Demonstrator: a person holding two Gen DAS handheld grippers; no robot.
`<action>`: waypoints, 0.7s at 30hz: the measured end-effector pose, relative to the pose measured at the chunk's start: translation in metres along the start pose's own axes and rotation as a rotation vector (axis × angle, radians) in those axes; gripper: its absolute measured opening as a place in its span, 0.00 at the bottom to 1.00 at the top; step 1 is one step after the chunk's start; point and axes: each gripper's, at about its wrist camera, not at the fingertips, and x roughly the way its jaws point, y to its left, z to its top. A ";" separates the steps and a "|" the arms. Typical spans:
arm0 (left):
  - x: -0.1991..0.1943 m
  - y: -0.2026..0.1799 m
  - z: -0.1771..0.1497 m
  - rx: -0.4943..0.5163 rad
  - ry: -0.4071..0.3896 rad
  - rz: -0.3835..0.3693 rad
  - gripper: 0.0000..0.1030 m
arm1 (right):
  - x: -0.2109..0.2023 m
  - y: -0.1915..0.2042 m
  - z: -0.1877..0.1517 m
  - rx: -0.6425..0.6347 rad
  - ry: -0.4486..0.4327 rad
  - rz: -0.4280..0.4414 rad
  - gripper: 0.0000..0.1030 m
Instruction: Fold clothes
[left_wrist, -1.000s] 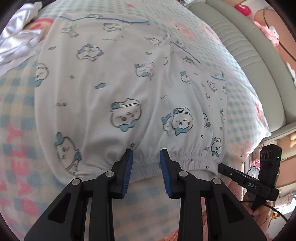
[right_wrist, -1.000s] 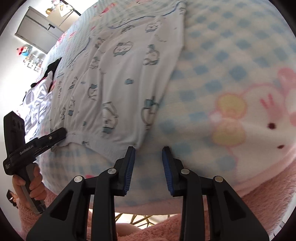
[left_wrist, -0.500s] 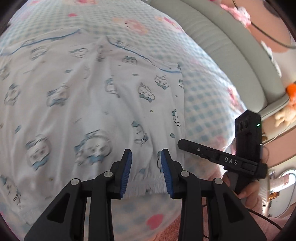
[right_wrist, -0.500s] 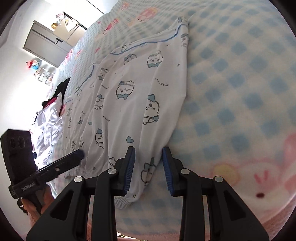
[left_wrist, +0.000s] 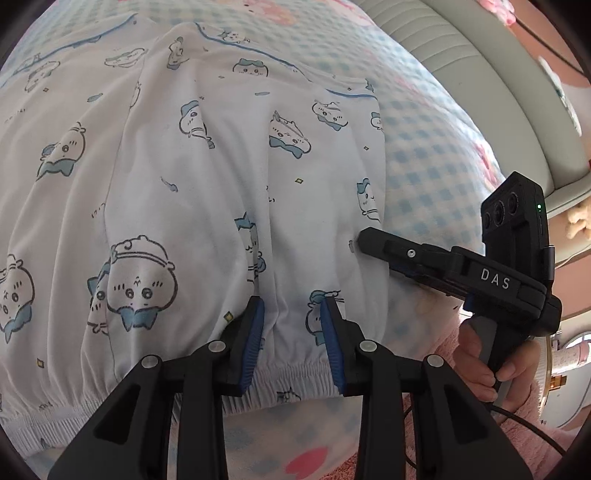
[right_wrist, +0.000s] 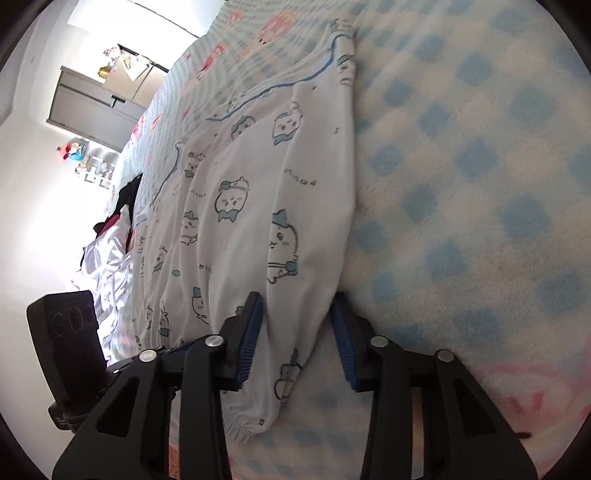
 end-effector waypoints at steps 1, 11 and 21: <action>0.000 -0.001 0.000 0.006 0.002 0.007 0.33 | -0.004 0.000 -0.001 -0.008 -0.014 -0.040 0.31; -0.024 -0.003 0.003 0.012 -0.070 0.015 0.33 | -0.005 0.012 0.003 -0.017 -0.058 -0.084 0.29; -0.017 0.008 0.014 -0.009 -0.035 0.040 0.33 | 0.021 0.017 0.009 -0.068 0.011 0.045 0.06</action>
